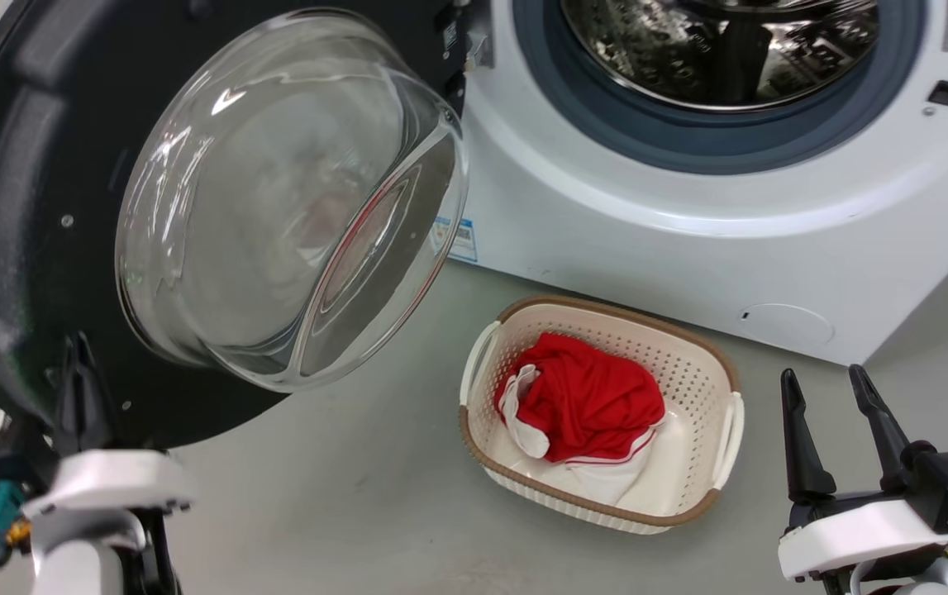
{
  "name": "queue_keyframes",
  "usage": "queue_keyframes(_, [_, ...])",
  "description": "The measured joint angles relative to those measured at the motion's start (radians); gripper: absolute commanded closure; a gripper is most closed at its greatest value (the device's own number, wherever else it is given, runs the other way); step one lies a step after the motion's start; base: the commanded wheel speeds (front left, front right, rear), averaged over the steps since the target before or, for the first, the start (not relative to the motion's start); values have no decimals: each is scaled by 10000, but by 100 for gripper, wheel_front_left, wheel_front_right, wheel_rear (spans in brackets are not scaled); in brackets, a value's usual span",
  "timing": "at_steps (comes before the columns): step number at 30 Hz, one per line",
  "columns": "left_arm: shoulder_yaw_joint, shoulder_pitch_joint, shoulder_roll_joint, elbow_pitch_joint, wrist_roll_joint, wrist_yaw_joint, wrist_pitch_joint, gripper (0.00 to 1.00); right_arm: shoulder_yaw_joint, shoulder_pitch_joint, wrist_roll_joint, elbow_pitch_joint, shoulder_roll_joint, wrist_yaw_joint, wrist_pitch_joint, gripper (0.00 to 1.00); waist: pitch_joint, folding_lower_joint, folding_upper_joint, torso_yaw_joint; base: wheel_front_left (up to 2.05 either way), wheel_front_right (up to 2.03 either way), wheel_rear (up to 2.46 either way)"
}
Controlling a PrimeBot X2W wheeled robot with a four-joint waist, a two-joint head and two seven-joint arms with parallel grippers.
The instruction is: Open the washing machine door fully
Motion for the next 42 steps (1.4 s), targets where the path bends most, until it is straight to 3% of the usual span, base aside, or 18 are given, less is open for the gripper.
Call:
queue_keyframes(13, [-1360, 2006, -688, -1639, 989, -221, 0, 100, 497, -174, 247, 608, 0, 0, -336, 0, -623, -1, 0, -1561, 0, 0, 0])
queue_keyframes(19, [-2033, 1631, -755, -1244, 1175, -568, 0, 100, 594, -178, 242, 715, 0, 0, -408, 0, -833, -1, 0, -2405, 0, 0, 0])
queue_keyframes(25, [-2186, 1217, -786, -729, 1379, -560, 0, 100, 552, -143, 113, 706, -2, 0, -422, 0, -1052, 0, 0, -3135, 0, 0, 0])
queue_keyframes(32, [-2184, 1185, -688, -439, 1638, -516, 0, 100, 464, 17, 65, 552, 0, 0, -420, 0, -1284, -1, 0, -3531, 0, 0, 0])
queue_keyframes(33, [-2192, 1185, -669, -424, 1662, -516, 0, 90, 443, 18, 65, 523, -2, 0, -418, 0, -1297, -1, 0, -3550, 0, 0, 0])
queue_keyframes(35, [-2220, 1185, -650, -383, 1749, -474, 0, 49, 426, 19, 65, 487, -2, 0, -414, 0, -1320, -1, 0, -3571, 0, 0, 0])
queue_keyframes(36, [-2234, 1185, -650, -385, 1766, -472, 0, 0, 408, 21, 63, 470, 0, 0, -412, 0, -1323, -1, 1, -3574, 0, 0, 0])
queue_keyframes(42, [-2284, 1185, -642, -385, 1893, -462, 0, 0, 339, 21, 54, 428, 0, 0, -407, 0, -1283, -1, 0, -3565, 0, 0, 0])
